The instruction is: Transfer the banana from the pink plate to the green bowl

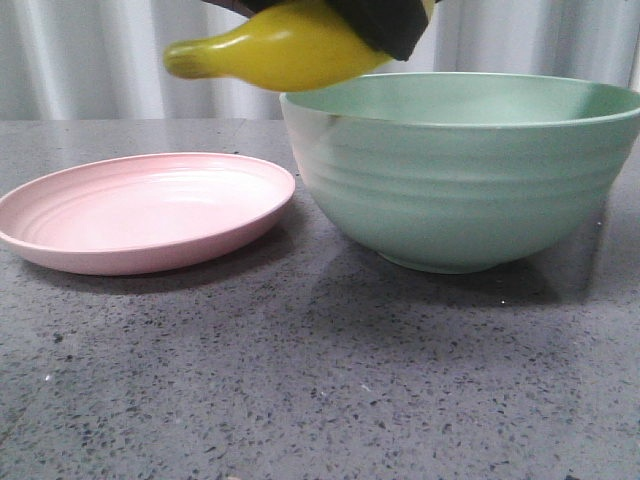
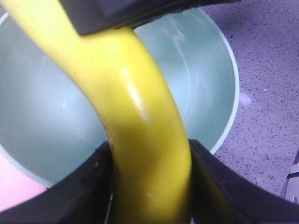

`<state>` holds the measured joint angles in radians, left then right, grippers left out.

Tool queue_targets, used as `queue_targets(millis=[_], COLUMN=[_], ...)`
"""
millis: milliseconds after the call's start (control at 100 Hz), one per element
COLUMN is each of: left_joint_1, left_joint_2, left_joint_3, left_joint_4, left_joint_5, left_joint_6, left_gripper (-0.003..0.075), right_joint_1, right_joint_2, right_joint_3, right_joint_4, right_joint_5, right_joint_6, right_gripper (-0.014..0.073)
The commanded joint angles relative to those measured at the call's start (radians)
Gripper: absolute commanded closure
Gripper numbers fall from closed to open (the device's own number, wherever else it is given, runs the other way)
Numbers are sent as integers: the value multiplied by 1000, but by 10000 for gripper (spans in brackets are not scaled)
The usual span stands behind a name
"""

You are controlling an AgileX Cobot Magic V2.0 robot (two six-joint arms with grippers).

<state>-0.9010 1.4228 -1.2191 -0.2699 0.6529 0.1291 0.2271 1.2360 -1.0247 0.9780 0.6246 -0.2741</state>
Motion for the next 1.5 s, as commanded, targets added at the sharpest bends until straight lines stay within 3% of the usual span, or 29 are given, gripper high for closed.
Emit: queue_targets(millis=[0, 380, 600, 1070, 1140, 1340, 1490], left_joint_1=[-6, -6, -6, -6, -6, -6, -6], left_joint_2=[-29, -29, -29, -29, -29, -29, -29], left_joint_3=[-35, -120, -195, -197, -197, -197, -197], left_joint_4=[-30, -8, -4, -2, -2, -2, -2], left_joint_5=[-84, -54, -40, -36, -36, -36, -36], left_joint_6=[6, 6, 6, 6, 6, 6, 6], left_gripper=[358, 331, 331, 331, 331, 331, 331], right_joint_1=[4, 0, 0, 0, 0, 0, 0], right_joint_2=[-20, -22, -22, -22, -22, -22, -22], right_joint_3=[-36, -50, -70, -70, -70, -70, -70], right_joint_4=[72, 71, -23, -221, -230, -241, -243], right_joint_5=[11, -62, -142, -204, -212, -224, -219], right_joint_6=[-1, -7, -11, -11, -11, -11, -11], right_gripper=[491, 491, 491, 488, 457, 242, 239])
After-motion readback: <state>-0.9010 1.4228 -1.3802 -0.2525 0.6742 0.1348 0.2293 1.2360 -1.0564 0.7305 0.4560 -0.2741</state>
